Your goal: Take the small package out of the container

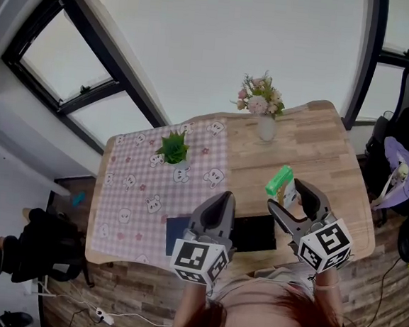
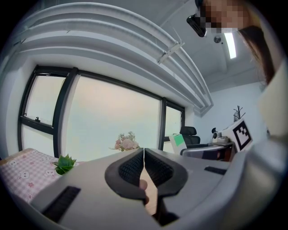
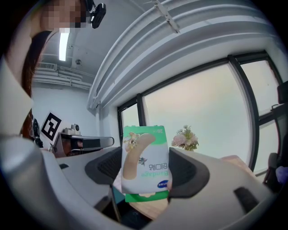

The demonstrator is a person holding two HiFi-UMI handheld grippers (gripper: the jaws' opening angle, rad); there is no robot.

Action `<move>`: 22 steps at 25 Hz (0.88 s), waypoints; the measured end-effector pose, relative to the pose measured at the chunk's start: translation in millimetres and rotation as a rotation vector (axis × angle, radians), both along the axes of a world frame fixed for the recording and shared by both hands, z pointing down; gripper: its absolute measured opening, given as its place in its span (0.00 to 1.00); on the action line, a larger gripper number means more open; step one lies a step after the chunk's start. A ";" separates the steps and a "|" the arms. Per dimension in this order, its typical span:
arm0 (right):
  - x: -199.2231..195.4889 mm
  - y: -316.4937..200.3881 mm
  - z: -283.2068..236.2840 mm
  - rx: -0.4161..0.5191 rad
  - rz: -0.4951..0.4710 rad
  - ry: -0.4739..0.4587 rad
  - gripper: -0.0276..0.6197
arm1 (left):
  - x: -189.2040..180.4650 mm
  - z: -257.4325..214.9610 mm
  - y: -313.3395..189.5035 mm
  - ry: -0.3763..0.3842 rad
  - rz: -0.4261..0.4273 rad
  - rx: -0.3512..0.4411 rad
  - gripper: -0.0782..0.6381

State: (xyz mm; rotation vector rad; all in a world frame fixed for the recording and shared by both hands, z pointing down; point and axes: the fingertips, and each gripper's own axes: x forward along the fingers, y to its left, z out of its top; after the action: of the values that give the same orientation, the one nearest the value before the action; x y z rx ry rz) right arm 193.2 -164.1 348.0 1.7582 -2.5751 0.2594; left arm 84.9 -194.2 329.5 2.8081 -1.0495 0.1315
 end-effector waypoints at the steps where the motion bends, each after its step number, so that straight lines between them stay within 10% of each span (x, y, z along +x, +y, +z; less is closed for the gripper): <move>1: 1.1 0.1 -0.6 0.002 0.004 -0.001 0.54 | 1.5 0.2 -0.3 -0.002 0.004 0.001 0.12; 22: -3.0 29.2 -11.4 0.054 0.054 -0.039 0.54 | 0.4 -1.0 30.4 -0.034 0.056 0.000 0.12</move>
State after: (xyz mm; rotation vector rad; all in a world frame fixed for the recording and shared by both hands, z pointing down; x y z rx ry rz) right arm 190.2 -134.9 336.6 1.8612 -2.5881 0.2297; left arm 85.4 -163.8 328.5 2.8462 -0.9778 0.1865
